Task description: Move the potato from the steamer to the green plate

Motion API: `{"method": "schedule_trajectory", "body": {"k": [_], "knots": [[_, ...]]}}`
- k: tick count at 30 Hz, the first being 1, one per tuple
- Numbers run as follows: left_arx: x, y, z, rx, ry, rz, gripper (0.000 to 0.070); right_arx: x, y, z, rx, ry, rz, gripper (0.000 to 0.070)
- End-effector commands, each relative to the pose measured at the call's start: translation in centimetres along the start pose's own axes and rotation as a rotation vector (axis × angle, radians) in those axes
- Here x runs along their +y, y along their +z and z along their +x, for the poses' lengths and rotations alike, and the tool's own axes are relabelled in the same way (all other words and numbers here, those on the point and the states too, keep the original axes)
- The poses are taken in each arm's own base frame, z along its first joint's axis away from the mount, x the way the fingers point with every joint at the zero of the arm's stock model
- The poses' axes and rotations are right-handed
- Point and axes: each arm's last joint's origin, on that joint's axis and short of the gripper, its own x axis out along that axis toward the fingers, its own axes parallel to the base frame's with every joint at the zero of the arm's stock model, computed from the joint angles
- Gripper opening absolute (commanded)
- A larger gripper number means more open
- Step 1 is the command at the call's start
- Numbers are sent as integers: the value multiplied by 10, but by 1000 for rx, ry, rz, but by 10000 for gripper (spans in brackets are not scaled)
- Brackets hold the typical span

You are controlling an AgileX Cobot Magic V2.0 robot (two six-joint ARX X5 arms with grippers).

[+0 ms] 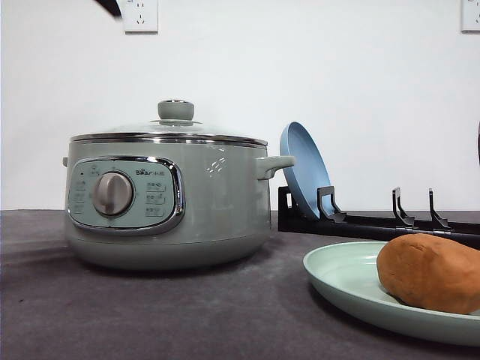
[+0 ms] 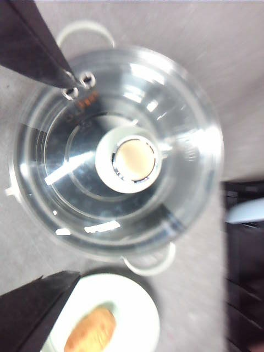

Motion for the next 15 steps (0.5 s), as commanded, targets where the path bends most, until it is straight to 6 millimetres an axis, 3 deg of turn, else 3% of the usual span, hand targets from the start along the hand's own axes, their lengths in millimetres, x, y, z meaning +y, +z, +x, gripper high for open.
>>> {"method": "schedule_trajectory", "body": {"k": [1, 7, 15], "knots": [[-3, -5, -15, -35, -5, 10, 676, 2, 4, -3, -18, 12, -15, 619], [-10, -58, -62, -162, 1, 24, 675, 2, 3, -3, -17, 16, -45, 619], [-16, -163, -70, -373, 3, 7, 676, 1, 0, -3, 23, 25, -122, 619]]}}
